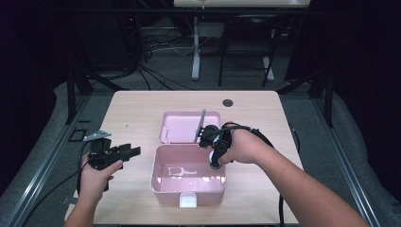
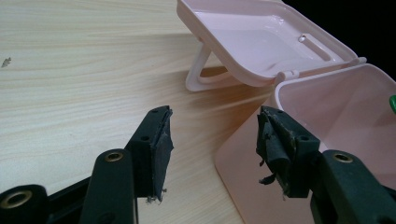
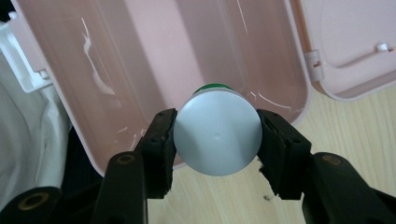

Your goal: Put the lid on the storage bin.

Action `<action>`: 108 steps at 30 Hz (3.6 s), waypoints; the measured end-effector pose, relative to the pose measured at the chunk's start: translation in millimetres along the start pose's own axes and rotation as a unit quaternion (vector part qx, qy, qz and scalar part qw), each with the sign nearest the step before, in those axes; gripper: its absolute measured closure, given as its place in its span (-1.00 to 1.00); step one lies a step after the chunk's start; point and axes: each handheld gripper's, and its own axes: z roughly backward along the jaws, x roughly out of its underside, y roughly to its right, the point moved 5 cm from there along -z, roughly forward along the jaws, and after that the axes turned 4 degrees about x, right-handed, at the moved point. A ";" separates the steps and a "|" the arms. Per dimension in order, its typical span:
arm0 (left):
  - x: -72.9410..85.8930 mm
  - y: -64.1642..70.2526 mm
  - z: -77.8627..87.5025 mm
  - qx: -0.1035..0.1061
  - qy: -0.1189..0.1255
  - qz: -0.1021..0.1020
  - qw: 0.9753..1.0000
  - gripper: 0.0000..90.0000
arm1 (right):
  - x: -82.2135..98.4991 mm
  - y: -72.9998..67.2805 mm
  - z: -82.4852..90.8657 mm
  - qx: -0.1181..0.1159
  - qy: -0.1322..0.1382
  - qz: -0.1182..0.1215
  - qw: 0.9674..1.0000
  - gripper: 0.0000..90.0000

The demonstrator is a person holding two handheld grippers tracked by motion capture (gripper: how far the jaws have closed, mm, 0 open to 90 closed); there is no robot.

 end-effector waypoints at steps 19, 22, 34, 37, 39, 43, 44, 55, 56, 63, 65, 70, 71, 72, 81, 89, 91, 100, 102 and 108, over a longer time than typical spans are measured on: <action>-0.2 -1.5 -0.5 -0.014 0.000 -0.005 1.000 0.01 | -2.6 -4.8 -25.8 -0.003 -0.023 0.032 0.999 0.11; -0.4 -1.8 -0.4 -0.017 -0.001 -0.006 1.000 0.01 | -3.1 -5.5 -30.1 -0.002 -0.024 0.034 0.999 0.11; 0.3 -3.6 -1.5 -0.026 -0.003 -0.009 1.000 -0.02 | -1.9 -7.1 -45.5 -0.007 -0.032 0.039 0.999 0.11; 0.7 -4.4 -2.4 -0.031 -0.007 -0.014 0.999 0.00 | -1.2 -7.3 -48.6 -0.007 -0.036 0.042 0.998 0.11; 1.4 -4.7 -2.6 -0.032 -0.011 -0.014 0.999 -0.01 | -1.2 -7.2 -50.4 -0.006 -0.037 0.043 0.998 0.11; 3.0 -3.4 -3.1 -0.015 -0.021 -0.014 1.000 -0.01 | -2.6 -7.9 -53.6 -0.008 -0.040 0.046 0.998 0.11; 3.3 -2.8 -3.6 -0.011 -0.021 -0.015 1.000 0.00 | -3.0 -8.2 -54.6 -0.009 -0.040 0.047 0.998 0.11; 3.6 0.0 -3.9 -0.011 -0.021 -0.028 0.999 0.04 | -5.6 -11.5 -65.8 -0.009 -0.046 0.058 0.997 0.11; 3.7 0.2 -4.2 -0.011 -0.022 -0.028 0.999 0.04 | -5.7 -11.6 -66.6 -0.009 -0.048 0.060 0.997 0.11; 4.2 -0.5 -4.4 -0.011 -0.025 -0.028 0.999 0.06 | -6.7 -12.3 -71.1 -0.006 -0.050 0.068 0.996 0.11; 4.2 -0.6 -4.3 -0.010 -0.024 -0.028 0.999 0.06 | -6.3 -12.6 -73.3 -0.006 -0.051 0.070 0.996 0.11; 4.1 -0.6 -4.2 -0.010 -0.024 -0.028 0.999 0.06 | -5.9 -12.9 -77.9 -0.009 -0.052 0.068 0.996 0.11; 4.2 -0.6 -4.3 -0.009 -0.024 -0.028 0.999 0.06 | -5.8 -12.9 -78.7 -0.009 -0.053 0.068 0.996 0.11; 4.3 -0.7 -4.4 -0.008 -0.024 -0.027 0.999 0.06 | -5.7 -13.0 -79.8 -0.009 -0.054 0.068 0.996 0.11; 4.8 -1.5 -5.0 -0.009 -0.024 -0.026 0.999 0.06 | -5.8 -15.7 -86.3 -0.011 -0.061 0.083 0.995 0.11; 5.0 -2.2 -4.9 -0.008 -0.025 -0.025 0.999 0.06 | -7.2 -17.7 -90.2 -0.008 -0.068 0.096 0.993 0.11; 5.1 -2.4 -4.9 -0.008 -0.025 -0.025 0.999 0.06 | -7.8 -18.1 -91.4 -0.007 -0.069 0.102 0.992 0.11; 5.3 -3.1 -4.9 -0.007 -0.024 -0.024 0.999 0.06 | -7.8 -19.3 -96.3 -0.002 -0.076 0.123 0.990 0.11; 5.4 -3.1 -4.9 -0.007 -0.024 -0.024 0.999 0.06 | -7.3 -19.1 -97.0 -0.001 -0.077 0.127 0.989 0.11; 5.5 -3.1 -4.9 -0.006 -0.024 -0.022 0.999 0.06 | -7.4 -19.5 -97.4 -0.001 -0.074 0.135 0.988 0.11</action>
